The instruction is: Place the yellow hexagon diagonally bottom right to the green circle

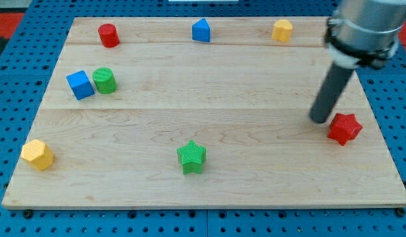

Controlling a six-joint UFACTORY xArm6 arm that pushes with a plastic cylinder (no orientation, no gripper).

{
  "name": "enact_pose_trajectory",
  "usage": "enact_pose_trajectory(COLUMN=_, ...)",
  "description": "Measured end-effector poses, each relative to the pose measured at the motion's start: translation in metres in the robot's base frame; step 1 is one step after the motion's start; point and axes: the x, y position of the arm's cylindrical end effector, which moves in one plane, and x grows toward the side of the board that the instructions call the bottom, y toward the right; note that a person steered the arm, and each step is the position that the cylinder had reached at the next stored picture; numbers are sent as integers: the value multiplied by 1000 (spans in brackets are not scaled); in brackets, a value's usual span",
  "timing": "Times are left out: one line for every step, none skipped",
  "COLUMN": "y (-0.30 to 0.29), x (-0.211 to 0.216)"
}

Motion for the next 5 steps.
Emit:
enact_pose_trajectory(y=-117, x=9)
enact_pose_trajectory(y=-235, x=8)
enact_pose_trajectory(y=-365, x=8)
enact_pose_trajectory(y=-441, x=43)
enact_pose_trajectory(y=-458, x=107)
